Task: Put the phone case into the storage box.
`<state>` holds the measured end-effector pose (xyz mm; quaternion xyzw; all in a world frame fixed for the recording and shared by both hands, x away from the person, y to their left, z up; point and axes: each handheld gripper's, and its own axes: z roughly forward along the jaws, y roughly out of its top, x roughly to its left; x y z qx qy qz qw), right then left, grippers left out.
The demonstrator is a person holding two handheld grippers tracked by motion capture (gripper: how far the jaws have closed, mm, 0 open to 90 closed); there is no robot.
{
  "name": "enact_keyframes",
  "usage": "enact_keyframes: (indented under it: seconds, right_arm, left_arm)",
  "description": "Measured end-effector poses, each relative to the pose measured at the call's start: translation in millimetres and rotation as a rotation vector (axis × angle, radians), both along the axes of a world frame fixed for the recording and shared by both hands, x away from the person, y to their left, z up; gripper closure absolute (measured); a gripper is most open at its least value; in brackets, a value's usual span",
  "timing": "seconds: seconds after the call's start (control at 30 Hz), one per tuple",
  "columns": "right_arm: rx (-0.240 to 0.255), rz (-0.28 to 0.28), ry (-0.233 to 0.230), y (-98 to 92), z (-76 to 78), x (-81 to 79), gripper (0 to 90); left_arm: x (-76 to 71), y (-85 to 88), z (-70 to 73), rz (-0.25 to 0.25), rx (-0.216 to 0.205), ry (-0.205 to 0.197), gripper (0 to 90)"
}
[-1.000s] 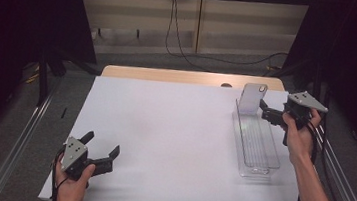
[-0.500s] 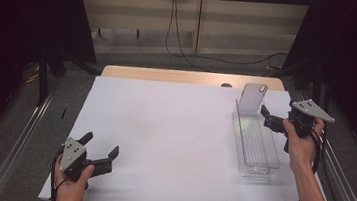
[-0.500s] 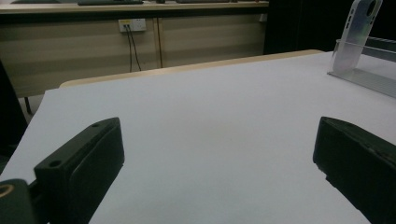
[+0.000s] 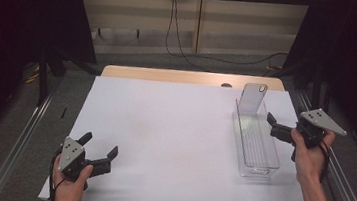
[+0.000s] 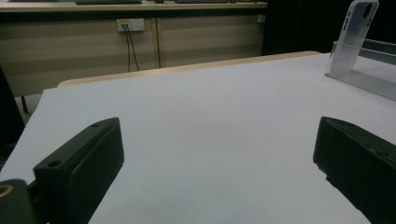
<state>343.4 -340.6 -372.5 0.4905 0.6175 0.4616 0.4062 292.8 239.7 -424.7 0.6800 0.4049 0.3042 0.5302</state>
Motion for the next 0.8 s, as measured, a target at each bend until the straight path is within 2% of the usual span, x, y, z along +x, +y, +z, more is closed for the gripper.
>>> enact_keyframes:
  seconds: [0.2, 0.37, 0.53, 0.73, 0.8]
  right_arm:
    - [0.023, 0.017, -0.004, 3.7, -6.3, -11.7, 0.1]
    - [0.021, 0.028, -0.001, 6.0, -8.9, -22.1, 0.2]
    - [0.035, 0.031, -0.013, 6.7, -10.6, -33.3, 0.2]
    - [0.038, 0.034, -0.015, 9.5, -15.9, -45.7, 0.0]
    - [0.043, 0.043, -0.017, 9.5, -16.1, -49.7, 0.0]
  left_arm:
    - [-1.0, -1.0, 0.3, -0.009, -0.001, 0.001, 1.8]
    - [-2.8, 0.2, 1.0, -0.016, -0.004, 0.004, 1.8]
    - [-5.5, 1.5, 2.6, -0.005, -0.015, 0.000, 1.9]
    - [-8.3, -1.9, 0.4, -0.017, 0.036, 0.004, 2.0]
    - [-11.2, -1.7, 0.6, -0.022, 0.037, 0.001, 2.0]
